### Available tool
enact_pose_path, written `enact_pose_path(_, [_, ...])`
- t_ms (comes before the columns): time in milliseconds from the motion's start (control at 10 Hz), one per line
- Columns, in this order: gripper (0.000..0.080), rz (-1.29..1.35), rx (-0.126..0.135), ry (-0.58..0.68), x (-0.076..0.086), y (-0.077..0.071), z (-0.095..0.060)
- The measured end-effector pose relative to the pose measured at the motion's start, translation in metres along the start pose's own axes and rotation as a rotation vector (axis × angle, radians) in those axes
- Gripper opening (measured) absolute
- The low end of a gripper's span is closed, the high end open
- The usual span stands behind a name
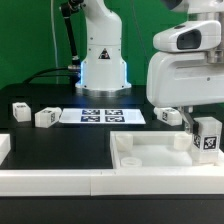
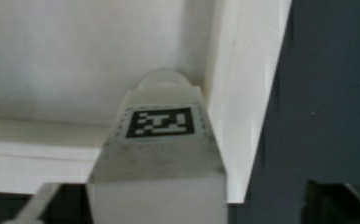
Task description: Assemble square table
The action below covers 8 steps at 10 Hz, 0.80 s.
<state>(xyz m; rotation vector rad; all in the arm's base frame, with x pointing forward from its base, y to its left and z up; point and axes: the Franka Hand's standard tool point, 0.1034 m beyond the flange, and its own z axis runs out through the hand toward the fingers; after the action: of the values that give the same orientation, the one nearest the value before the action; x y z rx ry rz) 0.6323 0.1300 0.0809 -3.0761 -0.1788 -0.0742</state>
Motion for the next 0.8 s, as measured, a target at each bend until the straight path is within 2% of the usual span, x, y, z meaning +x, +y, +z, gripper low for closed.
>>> enact_pose_path(100, [0.0427,0.019,0.0,0.0,0.0,0.0,0.0])
enact_pose_path(200, [0.0427,0.03,-0.001,0.0,0.0,0.001,0.0])
enact_pose_path(300, [0.0304,0.101,-0.004,0.0,0.0,0.004,0.0])
enact_pose_path(600, [0.0304,0.329,-0.008,0.004,-0.001,0.006,0.001])
enact_pose_path(700, [0.0304,0.45,0.002,0.022,0.0,0.009,0.002])
enact_pose_path(800, [0.0302,0.596,0.026,0.031,-0.002,0.014,0.003])
